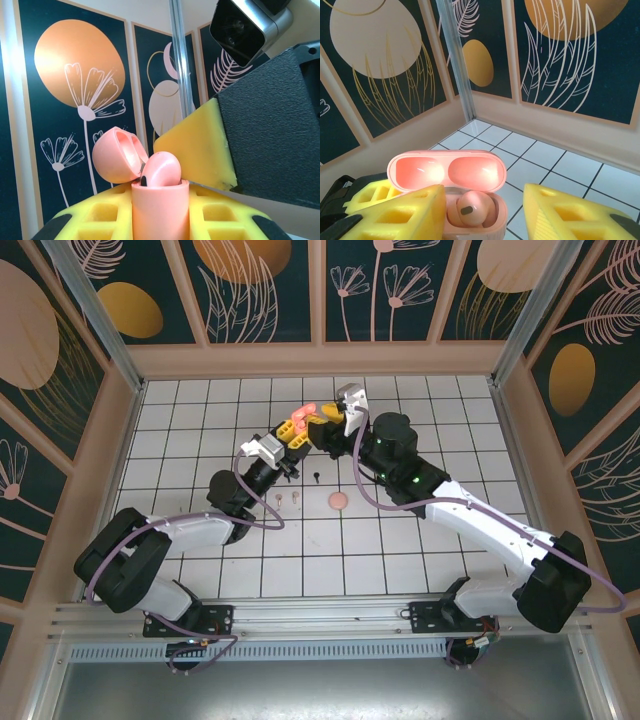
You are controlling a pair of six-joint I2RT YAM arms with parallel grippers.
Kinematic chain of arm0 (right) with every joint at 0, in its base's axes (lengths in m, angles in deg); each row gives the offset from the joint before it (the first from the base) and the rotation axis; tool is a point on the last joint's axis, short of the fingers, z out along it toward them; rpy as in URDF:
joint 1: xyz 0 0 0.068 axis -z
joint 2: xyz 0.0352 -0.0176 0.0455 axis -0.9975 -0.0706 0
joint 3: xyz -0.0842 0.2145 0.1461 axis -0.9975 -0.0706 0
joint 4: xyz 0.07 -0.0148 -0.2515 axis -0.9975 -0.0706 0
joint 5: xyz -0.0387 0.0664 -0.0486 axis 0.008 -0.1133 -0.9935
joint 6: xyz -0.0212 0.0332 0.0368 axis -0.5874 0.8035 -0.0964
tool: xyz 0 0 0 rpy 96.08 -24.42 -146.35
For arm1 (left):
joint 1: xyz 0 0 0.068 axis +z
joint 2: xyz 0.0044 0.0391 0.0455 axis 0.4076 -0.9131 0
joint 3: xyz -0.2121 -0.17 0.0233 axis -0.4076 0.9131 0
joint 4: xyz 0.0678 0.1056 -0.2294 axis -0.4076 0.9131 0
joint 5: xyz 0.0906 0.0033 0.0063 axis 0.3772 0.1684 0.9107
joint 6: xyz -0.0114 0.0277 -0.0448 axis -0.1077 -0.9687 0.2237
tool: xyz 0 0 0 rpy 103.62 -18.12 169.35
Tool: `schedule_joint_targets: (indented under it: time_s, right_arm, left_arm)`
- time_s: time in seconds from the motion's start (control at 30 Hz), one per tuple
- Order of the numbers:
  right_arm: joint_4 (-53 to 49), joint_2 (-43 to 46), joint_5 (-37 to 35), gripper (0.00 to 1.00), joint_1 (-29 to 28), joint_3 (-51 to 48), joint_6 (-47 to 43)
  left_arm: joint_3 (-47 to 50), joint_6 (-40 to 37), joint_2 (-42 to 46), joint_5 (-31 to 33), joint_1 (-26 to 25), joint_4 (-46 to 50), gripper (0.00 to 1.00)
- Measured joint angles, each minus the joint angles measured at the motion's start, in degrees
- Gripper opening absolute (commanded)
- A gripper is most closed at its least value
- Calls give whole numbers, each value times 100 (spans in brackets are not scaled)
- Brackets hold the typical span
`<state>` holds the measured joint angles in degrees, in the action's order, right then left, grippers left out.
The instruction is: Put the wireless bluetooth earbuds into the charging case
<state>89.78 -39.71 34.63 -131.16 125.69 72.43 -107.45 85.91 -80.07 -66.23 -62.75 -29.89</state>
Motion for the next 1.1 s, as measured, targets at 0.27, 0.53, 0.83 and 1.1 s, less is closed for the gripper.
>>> schedule_joint_targets:
  time_s: [0.27,0.53,0.83,1.1]
  right_arm:
    - [-153,144,81,47,11,-74,48]
    - [-273,227,170,57,28,-83,151]
    - [-426,321,343,67,72,-81,245]
    - [-575,415,538,69,232,-17,433]
  left_arm:
    - [-2,0,-33,0,-11,-22,0]
    - [-11,2,-52,4,-11,-85,0]
    - [-33,15,-66,26,-11,-219,0]
    - [-33,44,-66,48,-11,-256,0]
